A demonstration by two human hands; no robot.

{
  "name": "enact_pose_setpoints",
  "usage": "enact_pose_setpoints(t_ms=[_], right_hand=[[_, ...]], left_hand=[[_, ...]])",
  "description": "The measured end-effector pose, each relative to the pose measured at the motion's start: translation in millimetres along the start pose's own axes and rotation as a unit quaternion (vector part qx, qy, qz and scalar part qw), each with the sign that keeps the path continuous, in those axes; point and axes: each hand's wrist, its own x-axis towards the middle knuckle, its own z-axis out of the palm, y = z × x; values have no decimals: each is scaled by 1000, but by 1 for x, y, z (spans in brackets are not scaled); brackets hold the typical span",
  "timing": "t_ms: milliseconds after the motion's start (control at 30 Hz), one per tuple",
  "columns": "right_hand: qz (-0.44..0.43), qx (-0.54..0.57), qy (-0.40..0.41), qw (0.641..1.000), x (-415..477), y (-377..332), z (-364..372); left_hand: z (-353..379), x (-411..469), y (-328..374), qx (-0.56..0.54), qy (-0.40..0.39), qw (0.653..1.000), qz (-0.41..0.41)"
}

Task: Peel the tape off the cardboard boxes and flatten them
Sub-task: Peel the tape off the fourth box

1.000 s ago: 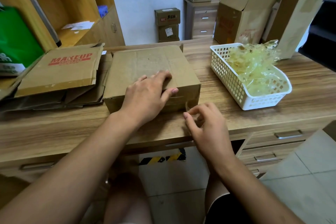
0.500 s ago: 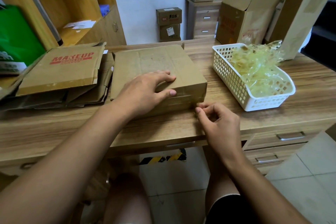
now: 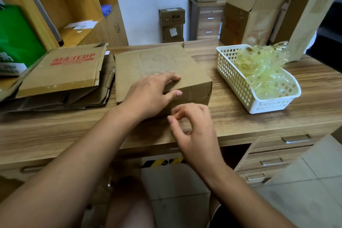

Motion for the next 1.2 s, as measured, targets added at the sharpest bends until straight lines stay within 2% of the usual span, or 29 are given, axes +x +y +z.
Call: enact_pose_setpoints(t_ms=[133, 233, 400, 500, 633, 767, 900, 1033, 1100, 1200], right_hand=[[54, 23, 30, 998, 7, 15, -12], [64, 15, 24, 998, 13, 27, -22], [32, -83, -21, 996, 17, 41, -35], [5, -120, 15, 993, 24, 47, -47], [-40, -237, 75, 968, 36, 54, -63], [-110, -153, 59, 980, 42, 50, -59], [-145, -102, -1, 984, 41, 41, -45], [-124, -46, -74, 989, 30, 33, -28], [-106, -4, -77, 991, 23, 38, -21], [-10, 150, -53, 987, 16, 43, -15]], left_hand=[[-6, 2, -3, 1, -46, 999, -10], [-10, 1, -5, -5, -66, 998, -4], [-10, -1, -5, 4, -69, 998, -6], [-10, 0, -5, 3, -72, 997, -8], [-9, -1, -5, -1, -72, 997, -6], [-9, -1, -5, -5, -65, 998, -3], [-8, -1, -5, 3, -63, 998, -8], [-6, -1, -6, 7, -64, 998, -7], [-6, -1, -6, 4, -60, 998, -8], [-5, -1, -6, 2, -56, 998, -8]])
